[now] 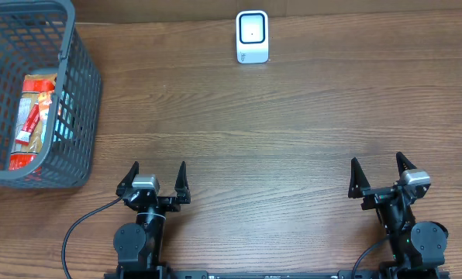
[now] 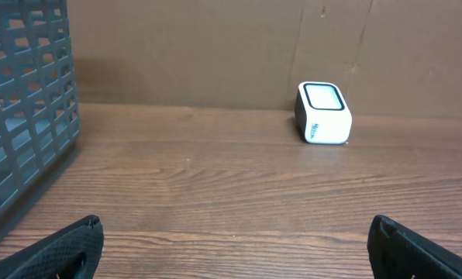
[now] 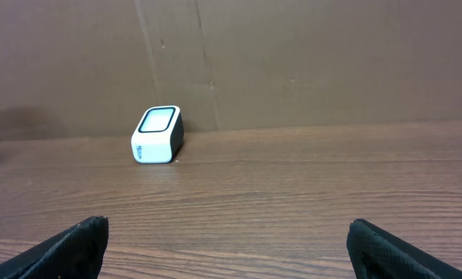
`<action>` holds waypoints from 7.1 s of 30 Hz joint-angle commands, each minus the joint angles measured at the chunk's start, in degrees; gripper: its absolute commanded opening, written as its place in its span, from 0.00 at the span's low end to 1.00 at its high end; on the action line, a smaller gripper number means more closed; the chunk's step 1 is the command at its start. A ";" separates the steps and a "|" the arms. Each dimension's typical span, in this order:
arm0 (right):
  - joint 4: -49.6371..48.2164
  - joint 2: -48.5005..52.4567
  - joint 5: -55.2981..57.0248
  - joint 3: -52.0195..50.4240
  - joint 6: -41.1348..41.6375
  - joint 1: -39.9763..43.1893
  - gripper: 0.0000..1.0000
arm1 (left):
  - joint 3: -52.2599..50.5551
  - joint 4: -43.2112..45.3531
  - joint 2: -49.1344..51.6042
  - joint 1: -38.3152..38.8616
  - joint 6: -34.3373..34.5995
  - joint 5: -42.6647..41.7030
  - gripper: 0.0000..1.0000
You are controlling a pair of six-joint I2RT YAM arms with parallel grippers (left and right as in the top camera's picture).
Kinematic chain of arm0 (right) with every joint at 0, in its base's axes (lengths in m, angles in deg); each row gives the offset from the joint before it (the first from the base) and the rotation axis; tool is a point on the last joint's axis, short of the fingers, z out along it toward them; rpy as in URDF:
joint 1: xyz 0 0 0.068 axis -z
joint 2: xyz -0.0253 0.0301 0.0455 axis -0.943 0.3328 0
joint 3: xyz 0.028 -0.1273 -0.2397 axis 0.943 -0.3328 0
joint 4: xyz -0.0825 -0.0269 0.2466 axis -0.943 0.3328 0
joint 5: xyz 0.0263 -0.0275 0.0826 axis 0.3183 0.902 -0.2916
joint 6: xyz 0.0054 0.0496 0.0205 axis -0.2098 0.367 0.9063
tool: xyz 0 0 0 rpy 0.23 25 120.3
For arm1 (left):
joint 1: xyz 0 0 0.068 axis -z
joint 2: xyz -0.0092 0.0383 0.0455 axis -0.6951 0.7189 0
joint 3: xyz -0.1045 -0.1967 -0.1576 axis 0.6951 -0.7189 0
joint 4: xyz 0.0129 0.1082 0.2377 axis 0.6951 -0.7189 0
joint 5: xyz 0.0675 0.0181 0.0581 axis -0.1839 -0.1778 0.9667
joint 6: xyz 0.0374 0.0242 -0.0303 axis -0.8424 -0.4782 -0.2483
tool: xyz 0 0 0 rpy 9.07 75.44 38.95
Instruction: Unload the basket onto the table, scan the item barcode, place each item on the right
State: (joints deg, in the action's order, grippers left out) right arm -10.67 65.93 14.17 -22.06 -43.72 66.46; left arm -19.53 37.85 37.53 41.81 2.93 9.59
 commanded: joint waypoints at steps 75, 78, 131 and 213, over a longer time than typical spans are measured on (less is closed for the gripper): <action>-0.20 -0.46 -0.13 -0.61 -0.22 0.37 1.00 | -0.22 -0.13 -0.61 0.48 -0.87 0.37 1.00; -0.20 -0.46 -0.13 -0.61 -0.22 0.37 1.00 | -0.22 -0.15 -0.59 0.48 -0.87 0.37 0.99; -0.20 -0.46 -0.15 -0.61 -0.22 0.37 1.00 | -0.22 -0.15 -0.59 0.48 -0.87 0.37 0.99; -0.20 -0.46 -0.13 -0.61 -0.22 0.37 1.00 | 68.15 -66.47 33.48 0.37 -1.68 -18.36 1.00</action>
State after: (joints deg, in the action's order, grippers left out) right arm -10.67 65.93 14.17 -22.06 -43.72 66.46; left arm 41.01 -24.88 64.76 41.79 5.73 -7.24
